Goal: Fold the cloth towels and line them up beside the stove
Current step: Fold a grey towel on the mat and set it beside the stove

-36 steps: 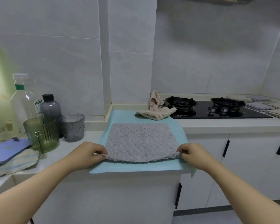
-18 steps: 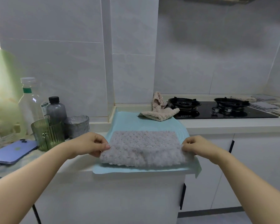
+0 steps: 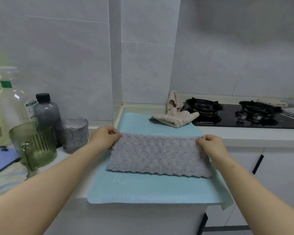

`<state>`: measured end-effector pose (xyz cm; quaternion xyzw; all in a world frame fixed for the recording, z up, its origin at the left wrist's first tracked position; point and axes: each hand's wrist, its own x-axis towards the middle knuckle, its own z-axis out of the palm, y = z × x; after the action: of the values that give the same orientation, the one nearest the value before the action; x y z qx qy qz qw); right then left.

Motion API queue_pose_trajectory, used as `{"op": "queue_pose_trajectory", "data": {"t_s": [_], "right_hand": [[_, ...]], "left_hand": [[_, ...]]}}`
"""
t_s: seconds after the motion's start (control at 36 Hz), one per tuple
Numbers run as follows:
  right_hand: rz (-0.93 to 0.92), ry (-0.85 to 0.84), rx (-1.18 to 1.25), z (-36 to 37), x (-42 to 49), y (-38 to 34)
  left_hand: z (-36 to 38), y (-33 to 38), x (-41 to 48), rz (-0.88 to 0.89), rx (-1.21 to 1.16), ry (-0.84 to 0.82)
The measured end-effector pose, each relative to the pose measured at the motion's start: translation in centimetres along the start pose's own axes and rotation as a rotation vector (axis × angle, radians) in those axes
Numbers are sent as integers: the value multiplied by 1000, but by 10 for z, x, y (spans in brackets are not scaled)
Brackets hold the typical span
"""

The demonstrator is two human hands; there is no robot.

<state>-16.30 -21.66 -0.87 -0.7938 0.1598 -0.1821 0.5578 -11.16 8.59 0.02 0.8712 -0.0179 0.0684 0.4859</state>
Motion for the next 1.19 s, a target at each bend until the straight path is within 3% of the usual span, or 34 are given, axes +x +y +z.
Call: {"op": "queue_pose_trajectory", "data": {"t_s": [0.19, 0.53, 0.75, 1.19], "right_hand": [[-17, 39, -44, 18, 32, 5], [-147, 88, -464, 35, 38, 32], [-151, 56, -515, 34, 42, 37], [-100, -3, -389, 29, 50, 32]], "left_hand": [[16, -12, 36, 41, 207, 29], [39, -40, 42, 136, 444, 134], [40, -41, 43, 170, 561, 60], [37, -42, 43, 110, 355, 119]]}}
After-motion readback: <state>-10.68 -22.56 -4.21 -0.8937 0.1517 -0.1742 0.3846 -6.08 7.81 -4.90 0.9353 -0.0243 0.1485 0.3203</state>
